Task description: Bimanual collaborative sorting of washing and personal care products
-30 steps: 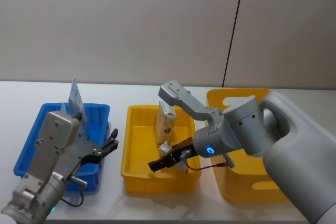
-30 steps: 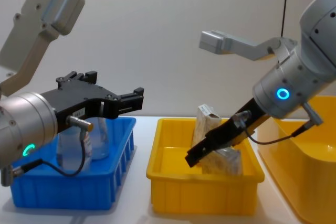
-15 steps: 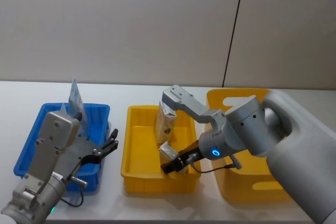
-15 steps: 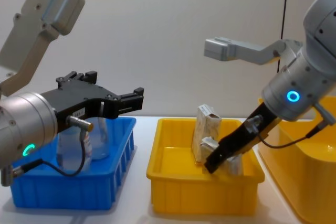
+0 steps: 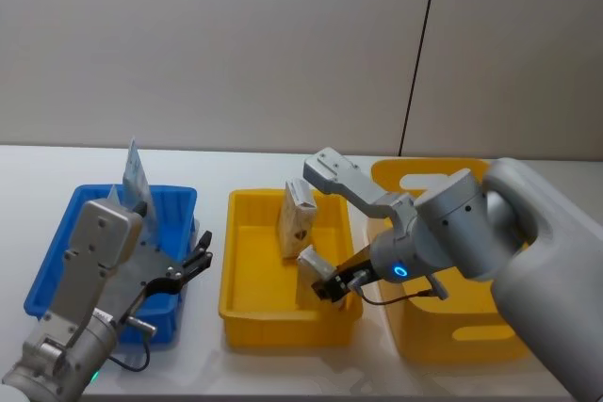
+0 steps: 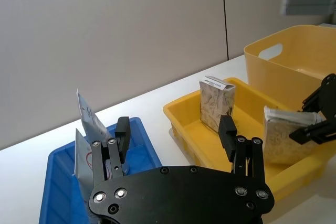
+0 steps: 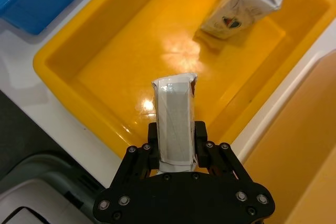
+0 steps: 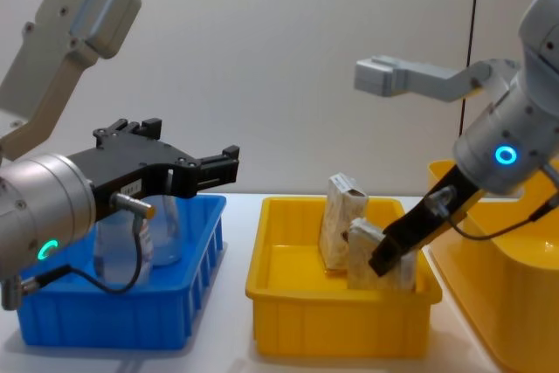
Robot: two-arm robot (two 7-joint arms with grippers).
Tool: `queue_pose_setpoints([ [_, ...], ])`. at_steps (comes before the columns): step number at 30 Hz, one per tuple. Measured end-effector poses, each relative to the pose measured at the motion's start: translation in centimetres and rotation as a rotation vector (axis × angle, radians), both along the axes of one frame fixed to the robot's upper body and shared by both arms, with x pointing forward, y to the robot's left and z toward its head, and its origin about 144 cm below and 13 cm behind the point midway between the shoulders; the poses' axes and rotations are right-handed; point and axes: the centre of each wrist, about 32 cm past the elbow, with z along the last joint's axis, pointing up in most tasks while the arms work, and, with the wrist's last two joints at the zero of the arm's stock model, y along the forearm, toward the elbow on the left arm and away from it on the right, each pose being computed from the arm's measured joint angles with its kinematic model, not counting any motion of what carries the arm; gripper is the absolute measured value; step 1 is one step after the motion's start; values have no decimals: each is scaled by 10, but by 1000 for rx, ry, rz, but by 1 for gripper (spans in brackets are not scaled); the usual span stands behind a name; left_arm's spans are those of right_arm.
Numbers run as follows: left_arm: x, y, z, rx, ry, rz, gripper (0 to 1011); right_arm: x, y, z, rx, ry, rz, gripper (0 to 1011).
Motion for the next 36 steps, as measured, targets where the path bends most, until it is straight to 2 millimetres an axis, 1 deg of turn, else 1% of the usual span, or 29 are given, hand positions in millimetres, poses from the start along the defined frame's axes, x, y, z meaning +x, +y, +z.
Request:
queue_pose_setpoints([
  [11,0,0,0,0,0,0,1001,-8,-6,11,5,-107,-19,357],
  [20,0,0,0,0,0,0,1001,-17,-12,23,30,-234,-32,350],
  [29,0,0,0,0,0,0,1001,-30,-20,34,74,-388,-46,347],
  [36,0,0,0,0,0,0,1001,-41,-25,37,95,-478,-81,347],
])
